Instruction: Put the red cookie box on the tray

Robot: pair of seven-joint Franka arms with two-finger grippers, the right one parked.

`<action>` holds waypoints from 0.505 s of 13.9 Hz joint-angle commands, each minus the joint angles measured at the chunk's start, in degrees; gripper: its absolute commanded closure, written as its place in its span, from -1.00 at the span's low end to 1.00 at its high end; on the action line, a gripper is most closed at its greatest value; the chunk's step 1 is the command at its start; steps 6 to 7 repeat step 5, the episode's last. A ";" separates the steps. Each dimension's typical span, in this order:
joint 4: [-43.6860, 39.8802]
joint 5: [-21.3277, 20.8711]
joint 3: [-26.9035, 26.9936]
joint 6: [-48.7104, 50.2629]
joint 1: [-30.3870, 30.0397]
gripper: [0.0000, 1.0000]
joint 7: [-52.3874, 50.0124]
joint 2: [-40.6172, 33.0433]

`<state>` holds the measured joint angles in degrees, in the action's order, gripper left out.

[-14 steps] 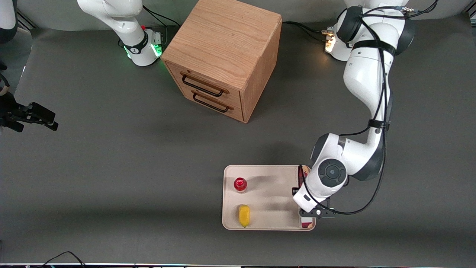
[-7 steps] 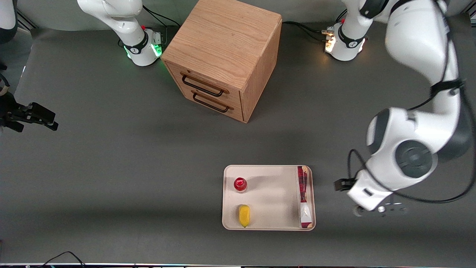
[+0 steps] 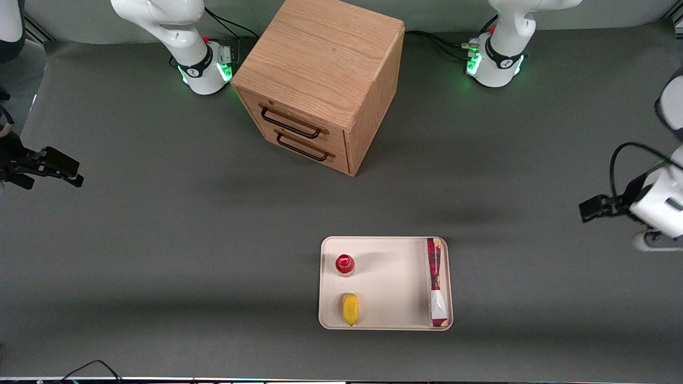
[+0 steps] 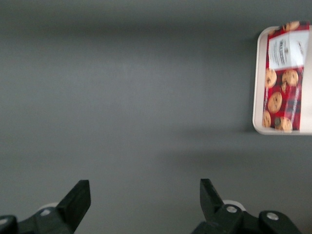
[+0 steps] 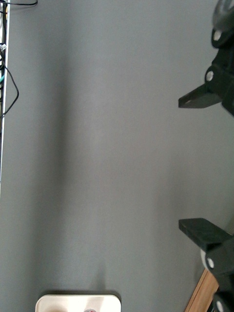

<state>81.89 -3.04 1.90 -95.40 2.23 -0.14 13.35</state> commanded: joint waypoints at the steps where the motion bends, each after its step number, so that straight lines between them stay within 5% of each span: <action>1: 3.10 2.07 1.79 4.15 0.76 -1.00 2.86 -5.70; 7: 1.53 3.13 2.58 8.56 1.20 -1.00 3.12 -6.67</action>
